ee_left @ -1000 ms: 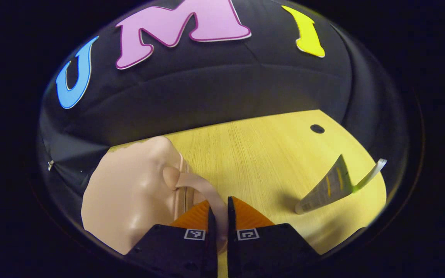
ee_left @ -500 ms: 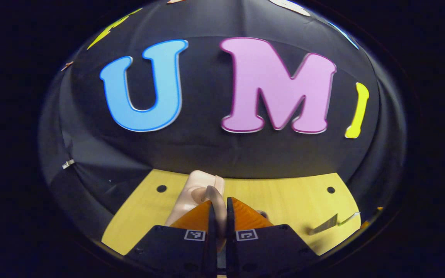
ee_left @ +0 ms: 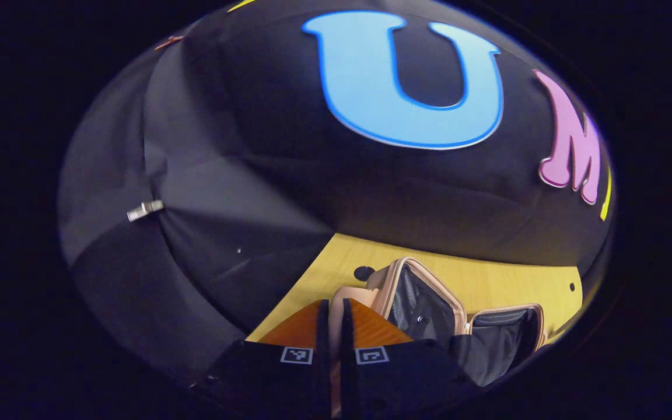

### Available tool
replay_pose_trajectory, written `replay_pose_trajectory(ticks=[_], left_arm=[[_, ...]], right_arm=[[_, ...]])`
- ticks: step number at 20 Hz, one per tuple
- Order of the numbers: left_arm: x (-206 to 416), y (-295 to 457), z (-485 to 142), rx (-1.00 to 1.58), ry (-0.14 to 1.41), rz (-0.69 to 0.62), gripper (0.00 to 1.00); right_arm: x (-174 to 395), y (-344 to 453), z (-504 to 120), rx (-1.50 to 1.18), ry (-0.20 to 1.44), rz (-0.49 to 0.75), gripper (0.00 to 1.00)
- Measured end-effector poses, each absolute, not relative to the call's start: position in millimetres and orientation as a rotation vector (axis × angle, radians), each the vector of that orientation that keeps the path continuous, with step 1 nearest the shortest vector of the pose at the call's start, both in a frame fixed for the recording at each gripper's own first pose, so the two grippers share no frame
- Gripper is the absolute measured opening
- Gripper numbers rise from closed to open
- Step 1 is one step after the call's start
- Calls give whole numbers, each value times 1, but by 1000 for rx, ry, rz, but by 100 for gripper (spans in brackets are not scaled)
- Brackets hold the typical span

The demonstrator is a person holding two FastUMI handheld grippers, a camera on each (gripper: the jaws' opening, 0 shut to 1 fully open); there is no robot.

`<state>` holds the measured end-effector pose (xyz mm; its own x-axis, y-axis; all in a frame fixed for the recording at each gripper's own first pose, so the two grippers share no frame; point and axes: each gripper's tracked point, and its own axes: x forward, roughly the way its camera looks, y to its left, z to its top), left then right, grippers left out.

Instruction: First open the suitcase, pack the skin care products into it, and then close the suitcase.

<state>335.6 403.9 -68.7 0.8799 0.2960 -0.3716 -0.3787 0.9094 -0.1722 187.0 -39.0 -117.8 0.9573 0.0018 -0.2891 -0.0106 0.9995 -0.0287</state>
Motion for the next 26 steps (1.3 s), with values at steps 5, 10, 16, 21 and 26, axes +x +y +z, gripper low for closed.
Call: replay_pose_trajectory(ticks=[5,10,16,21,26], left_arm=[[355,438,-169,-374,499,339,12],[341,464,-158,-124,496,518,51],[294,383,-21,-64,191,465,98],[218,258,18,-76,59,396,98],[201,74,-18,-54,72,200,96]], right_arm=[[190,-35,-152,-37,332,-24,98],[192,-43,-158,2,344,-57,98],[194,-69,-147,25,313,-83,98],[196,-87,-141,54,283,-84,98],[197,-115,-150,95,291,-85,98]])
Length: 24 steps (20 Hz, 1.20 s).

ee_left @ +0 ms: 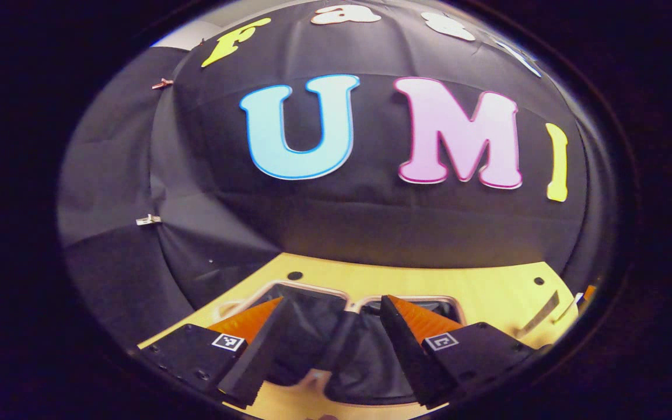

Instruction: First open the suitcase, pack the skin care products into it, and then close the suitcase.

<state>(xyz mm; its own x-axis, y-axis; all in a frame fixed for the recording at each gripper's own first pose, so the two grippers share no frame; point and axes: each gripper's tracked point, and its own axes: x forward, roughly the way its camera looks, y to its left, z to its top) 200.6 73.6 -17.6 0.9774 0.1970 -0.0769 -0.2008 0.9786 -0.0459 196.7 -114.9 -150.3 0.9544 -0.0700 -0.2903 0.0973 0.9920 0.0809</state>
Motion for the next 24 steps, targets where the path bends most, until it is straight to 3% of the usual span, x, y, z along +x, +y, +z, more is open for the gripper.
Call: replay_pose_trajectory(ticks=[6,11,15,20,24], left_arm=[[214,-130,-72,-64,134,-136,96],[228,-232,-124,-20,183,-343,96],[266,-276,-137,20,206,-397,96],[284,-311,-141,37,199,-353,96],[312,-318,-159,33,250,-324,96]], right_arm=[[195,-156,-177,101,323,-108,98],[203,-178,-207,178,364,-140,98],[215,-192,-229,126,379,-140,98],[241,-201,-252,179,391,-180,98],[263,-186,-274,200,421,-127,98]])
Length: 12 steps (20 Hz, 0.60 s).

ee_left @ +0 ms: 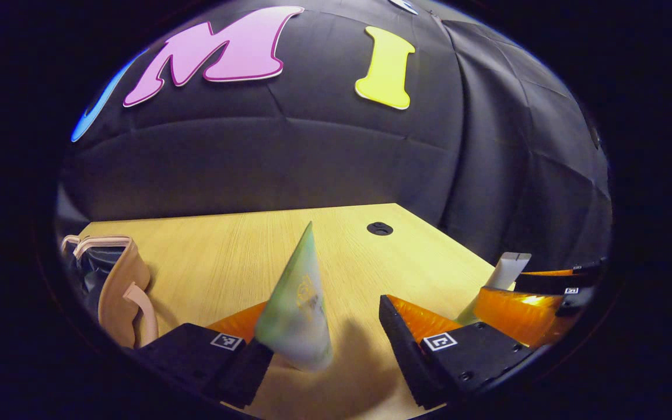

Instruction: First open the suitcase, pack the skin care products into it, and then close the suitcase.

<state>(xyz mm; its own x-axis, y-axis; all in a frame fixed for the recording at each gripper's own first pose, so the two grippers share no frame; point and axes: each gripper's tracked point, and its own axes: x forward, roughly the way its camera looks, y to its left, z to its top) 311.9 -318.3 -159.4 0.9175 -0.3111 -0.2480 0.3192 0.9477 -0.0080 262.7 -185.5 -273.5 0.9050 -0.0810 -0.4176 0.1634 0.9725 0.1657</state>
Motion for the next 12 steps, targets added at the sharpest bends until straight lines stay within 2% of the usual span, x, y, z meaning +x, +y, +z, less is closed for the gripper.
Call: replay_pose_trajectory(ticks=[4,5,9,10,11,12], left_arm=[[316,-300,-174,-18,314,-263,69],[318,-297,-174,-34,314,-265,48],[311,-287,-178,-14,321,-269,43],[310,-282,-179,-12,325,-265,46],[308,-279,-180,-13,328,-262,42],[308,-276,-180,-17,334,-256,46]], right_arm=[[287,-180,-290,204,434,-129,98],[291,-179,-293,200,433,-135,98],[304,-184,-303,190,438,-164,98],[307,-186,-306,192,439,-174,98],[309,-186,-308,191,439,-177,96],[310,-187,-310,172,442,-185,85]])
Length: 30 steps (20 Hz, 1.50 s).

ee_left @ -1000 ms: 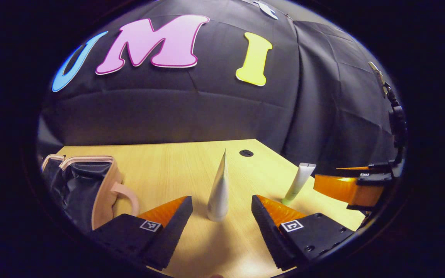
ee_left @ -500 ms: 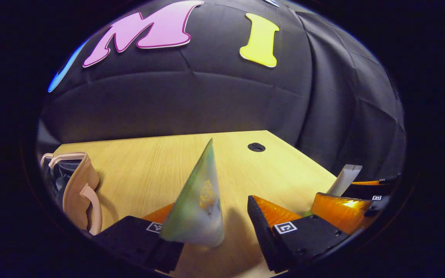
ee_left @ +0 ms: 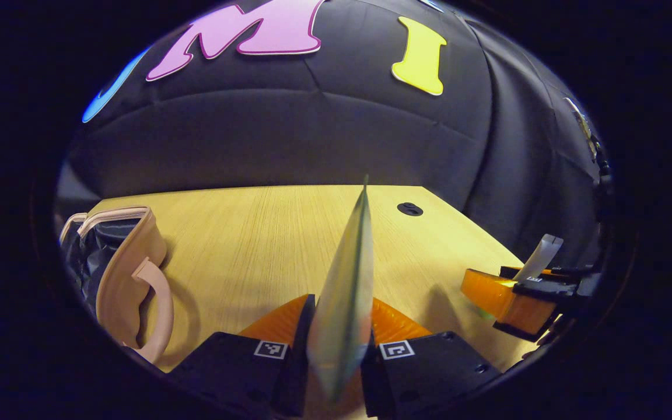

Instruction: First open the suitcase, pack the skin care products into it, and then close the suitcase.

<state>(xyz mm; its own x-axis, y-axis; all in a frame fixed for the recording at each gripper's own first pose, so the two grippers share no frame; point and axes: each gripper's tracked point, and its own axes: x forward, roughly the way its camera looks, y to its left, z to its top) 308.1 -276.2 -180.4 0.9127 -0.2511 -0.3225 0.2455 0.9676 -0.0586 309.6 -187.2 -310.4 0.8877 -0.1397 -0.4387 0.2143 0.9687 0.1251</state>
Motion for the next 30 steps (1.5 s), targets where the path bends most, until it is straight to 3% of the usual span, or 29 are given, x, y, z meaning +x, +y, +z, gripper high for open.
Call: replay_pose_trajectory(ticks=[2,5,6,7,8,9,10,11,12,13,14,16,19,21,25,26,30], left_arm=[[306,-272,-181,-24,334,-251,43],[305,-269,-182,-19,335,-247,43],[304,-269,-182,-19,336,-252,43],[303,-269,-181,-21,335,-256,43],[302,-267,-182,-26,335,-253,43],[301,-265,-181,-37,331,-253,43],[299,-264,-181,-51,325,-255,43],[296,-261,-180,-66,321,-258,42],[293,-258,-179,-80,323,-260,46],[289,-254,-177,-100,325,-262,38],[283,-248,-170,-120,318,-259,41],[271,-230,-146,-136,284,-239,45],[246,-189,-97,-129,221,-197,38],[229,-147,-71,-131,210,-149,41],[209,-36,-64,-90,281,-16,37],[209,-7,-68,-61,312,19,44],[221,54,-108,-88,503,25,41]], right_arm=[[312,-189,-313,113,440,-192,48],[312,-177,-315,139,449,-148,41],[311,-170,-315,147,455,-125,34],[308,-164,-315,135,462,-102,45],[305,-161,-314,108,462,-84,38],[301,-160,-309,79,458,-72,38],[298,-158,-303,65,444,-64,30],[295,-155,-292,63,422,-60,36],[295,-153,-280,71,400,-57,36],[292,-149,-269,80,384,-50,31],[288,-144,-258,79,376,-38,35],[280,-131,-234,49,350,-8,32],[268,-95,-200,66,326,73,36],[257,-63,-176,45,307,143,35],[238,0,-136,57,275,277,36],[234,15,-127,73,274,308,36],[220,65,-105,71,276,413,35]])
